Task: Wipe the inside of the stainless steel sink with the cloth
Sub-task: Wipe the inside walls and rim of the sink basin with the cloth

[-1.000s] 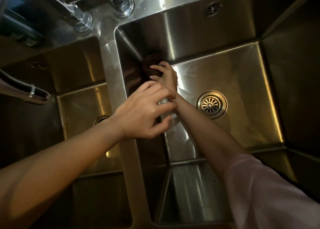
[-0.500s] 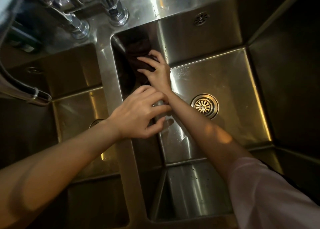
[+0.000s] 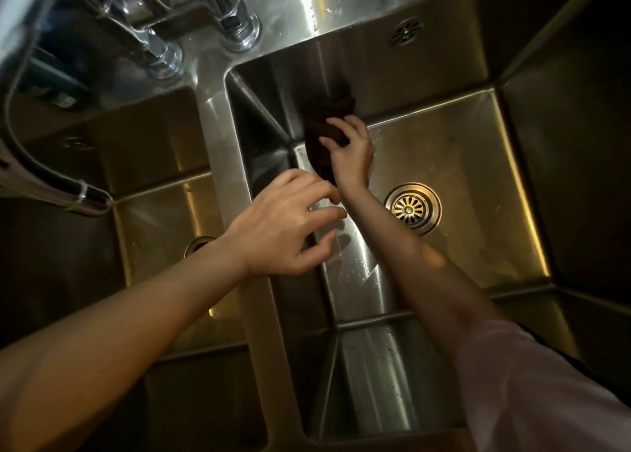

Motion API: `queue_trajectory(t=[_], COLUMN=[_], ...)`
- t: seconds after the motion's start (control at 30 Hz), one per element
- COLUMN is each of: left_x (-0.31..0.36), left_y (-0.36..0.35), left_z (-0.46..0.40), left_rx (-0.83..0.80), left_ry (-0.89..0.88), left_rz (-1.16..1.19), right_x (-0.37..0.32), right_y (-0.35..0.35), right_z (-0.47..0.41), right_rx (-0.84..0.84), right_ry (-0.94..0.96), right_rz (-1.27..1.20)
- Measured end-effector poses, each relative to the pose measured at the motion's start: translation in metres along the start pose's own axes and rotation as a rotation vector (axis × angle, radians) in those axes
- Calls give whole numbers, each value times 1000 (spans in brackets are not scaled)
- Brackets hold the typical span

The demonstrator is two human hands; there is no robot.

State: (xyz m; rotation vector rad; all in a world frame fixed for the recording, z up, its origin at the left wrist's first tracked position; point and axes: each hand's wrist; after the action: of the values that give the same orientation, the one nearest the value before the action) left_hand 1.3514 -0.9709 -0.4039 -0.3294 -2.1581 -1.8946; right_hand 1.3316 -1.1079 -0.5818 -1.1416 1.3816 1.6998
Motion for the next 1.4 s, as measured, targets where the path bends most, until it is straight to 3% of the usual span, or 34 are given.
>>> queue_trajectory(t=[0.13,0.27,0.6,0.73,0.87,1.1,1.27,1.4], left_x=[0,0,-2,-2,-2,-1,0,-1], left_y=[-1,-2,-1,-1,0,0,0,-1], left_z=[-1,-1,0,1,1,-1,0,0], left_rx=[-8,-10,-2,-14,-21,-25,-34,-26], left_ry=[-9,-17,-26,-17,-7,-12,-10,-18], left_rz=[-5,1,-1,-3,-3,-14,-11,-7], right_x=[-54,-91,-11,27,35,-19,-73,-58], right_y=[26,35,-16,-26,-25,8,40,41], right_z=[0,-3,9,1,-2,-7,-15,-29], right_rx=[124,96,-84,-73,-48,6,172,172], right_ry=[139,299,46,-3,-42,110,271,273], right_rz=[-261,-383,-36,155,178,-83,-347,-292])
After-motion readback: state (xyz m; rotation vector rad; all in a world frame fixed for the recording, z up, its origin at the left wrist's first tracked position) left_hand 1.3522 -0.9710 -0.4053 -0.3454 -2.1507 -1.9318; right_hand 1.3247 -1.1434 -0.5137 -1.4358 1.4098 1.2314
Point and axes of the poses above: each hand's wrist, its own z-axis away from the middle knuckle, its own y-axis out of the back of the hand, x = y × z, and after that the axes turned 15 degrees about x, right-handed
